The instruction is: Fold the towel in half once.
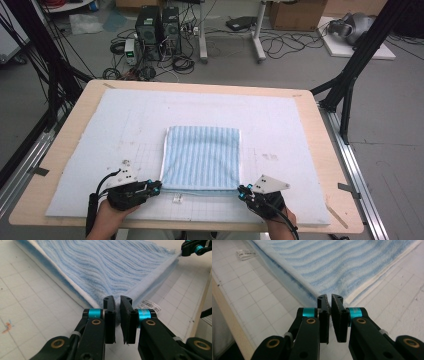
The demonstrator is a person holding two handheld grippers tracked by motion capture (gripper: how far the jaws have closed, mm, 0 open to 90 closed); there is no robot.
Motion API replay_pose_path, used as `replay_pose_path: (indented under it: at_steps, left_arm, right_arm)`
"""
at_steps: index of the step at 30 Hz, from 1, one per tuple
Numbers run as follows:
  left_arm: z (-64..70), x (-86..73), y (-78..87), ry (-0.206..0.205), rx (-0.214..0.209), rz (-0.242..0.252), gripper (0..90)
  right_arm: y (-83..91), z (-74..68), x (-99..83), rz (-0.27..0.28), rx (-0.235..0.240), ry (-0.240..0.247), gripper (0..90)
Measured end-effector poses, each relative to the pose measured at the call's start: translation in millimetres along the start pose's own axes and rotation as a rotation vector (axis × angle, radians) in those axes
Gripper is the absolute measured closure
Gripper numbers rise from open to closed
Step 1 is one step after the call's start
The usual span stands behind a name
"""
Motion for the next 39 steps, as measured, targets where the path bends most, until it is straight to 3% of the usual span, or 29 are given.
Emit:
replay_pose_path:
  at_steps: [2,4,5,7,11,18,21,22,25,28,31,33,35,39]
  left_arm:
    - [-1.2,-1.1,-0.6,0.017,0.002,-0.001,75.0]
    - [-5.5,1.0,-0.1,0.047,0.017,0.013,58.7]
    - [-7.8,3.0,1.0,0.051,0.022,0.028,56.0]
    - [-12.2,7.7,3.1,0.054,0.035,0.056,56.0]
    - [-19.7,13.1,3.3,0.053,0.050,0.073,56.0]
    - [-33.4,19.0,-2.0,0.052,0.079,0.080,56.1]
    - [-39.7,22.3,-4.1,0.059,0.086,0.088,56.1]
    - [-42.0,23.6,-4.7,0.060,0.092,0.092,56.1]
    - [-50.3,26.2,-5.7,0.065,0.102,0.094,55.9]
    - [-58.6,28.9,-10.0,0.072,0.106,0.093,55.5]
    - [-66.5,33.8,-15.6,0.072,0.104,0.091,55.1]
    - [-72.3,38.0,-20.4,0.070,0.099,0.091,55.0]
    - [-79.9,42.5,-27.2,0.065,0.097,0.089,55.1]
    - [-95.2,53.5,-44.5,0.009,0.121,0.090,59.1]
  right_arm:
    - [-0.3,1.6,-2.5,-0.012,-0.011,-0.008,81.7]
    - [0.1,5.7,-2.7,-0.006,-0.022,-0.036,70.0]
    - [0.8,7.8,-1.1,0.007,-0.012,-0.065,67.4]
    - [2.7,10.2,3.6,0.044,0.017,-0.113,67.0]
    - [-2.9,12.4,8.3,0.061,0.041,-0.145,66.7]
    - [-25.8,6.5,16.1,0.033,0.056,-0.107,65.4]
    - [-36.9,6.1,11.3,-0.038,0.026,-0.049,65.3]
    - [-38.2,6.1,9.7,-0.045,0.018,-0.017,65.3]
    - [-32.3,10.0,8.1,-0.092,-0.003,0.000,65.2]
    - [-30.2,10.2,7.7,-0.112,-0.018,0.051,64.8]
    - [-30.9,11.2,10.6,-0.139,-0.021,0.063,59.7]
    - [-31.3,14.2,14.8,-0.120,0.012,0.027,56.0]
    - [-31.6,19.8,22.9,-0.060,0.063,-0.042,53.6]
    - [-31.2,34.7,40.5,0.046,0.139,-0.170,51.5]
Point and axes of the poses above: each handheld gripper's, and its own axes: y roughly backward along the jaws, x roughly out of its top, z roughly to its right, the point moved 8 cm from there along -y, roughly forward along the jaws, and after that the axes turned 15 degrees about -y, right-handed, at the moved point
